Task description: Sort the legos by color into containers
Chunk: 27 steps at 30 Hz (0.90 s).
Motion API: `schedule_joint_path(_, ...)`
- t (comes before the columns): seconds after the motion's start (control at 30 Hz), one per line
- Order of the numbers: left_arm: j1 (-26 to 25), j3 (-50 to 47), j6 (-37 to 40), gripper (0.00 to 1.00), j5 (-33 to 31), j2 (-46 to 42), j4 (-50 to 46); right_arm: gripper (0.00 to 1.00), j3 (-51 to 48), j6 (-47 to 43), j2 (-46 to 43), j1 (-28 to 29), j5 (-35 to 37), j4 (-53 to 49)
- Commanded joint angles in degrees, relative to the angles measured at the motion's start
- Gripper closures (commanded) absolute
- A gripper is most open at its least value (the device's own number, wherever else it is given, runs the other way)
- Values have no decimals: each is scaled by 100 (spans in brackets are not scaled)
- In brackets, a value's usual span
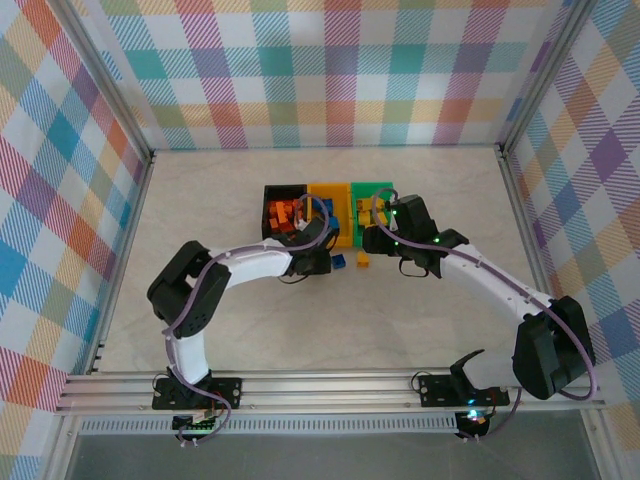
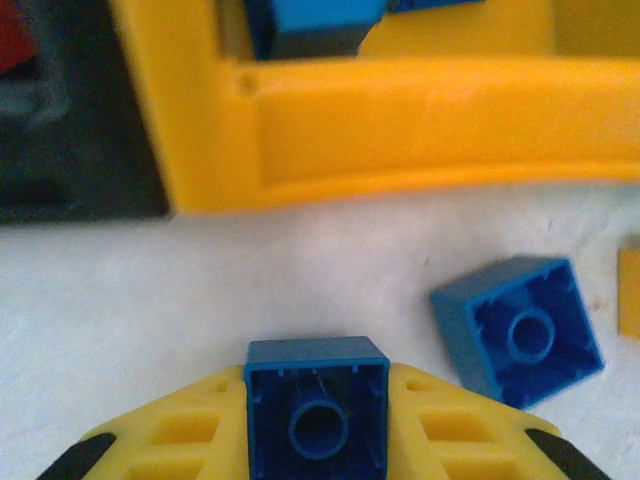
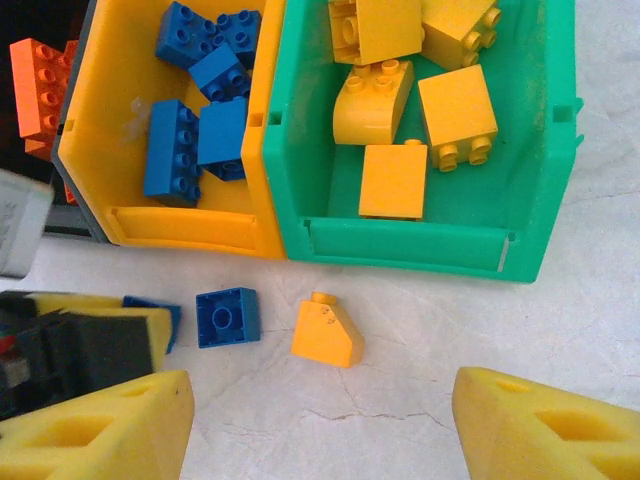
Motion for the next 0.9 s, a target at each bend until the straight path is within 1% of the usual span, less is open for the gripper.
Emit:
schedule_joint_path(0.0,-164,-196,-115,80,-31,-767,-217,30,-67,44,-117,-30,-56,141)
schedule_joint_path(0.17,-170,4,-55,77,-138,-1370,-563,30,-127,103,-116,-25,-73,208)
schedule_joint_path(0.27,58,590,108,77,-204,-1233,-835,30,-186,142,-119,-27,-102,243)
schedule_joint_path(0.33,262,1004,189,77,-159,-999,-897,30,-212,150,-122,-26,-113,232)
schedule_joint_path(0.43,502,1789,297,78,-101,-410,-1082,30,-251,147,-166,-25,-121,194)
schedule_joint_path(0.63,556,3377,549,78,-202,789,-1561,30,-373,152,-310,-26,-95,139)
schedule_joint_path(0.73,556,4144,594,78,-219,1397,-1833,30,-413,182,-358,-25,-121,129)
schedule_joint_path(0.87,557,4924,527,75,-137,2026,-2142,30,-445,185,-372,-20,-156,112)
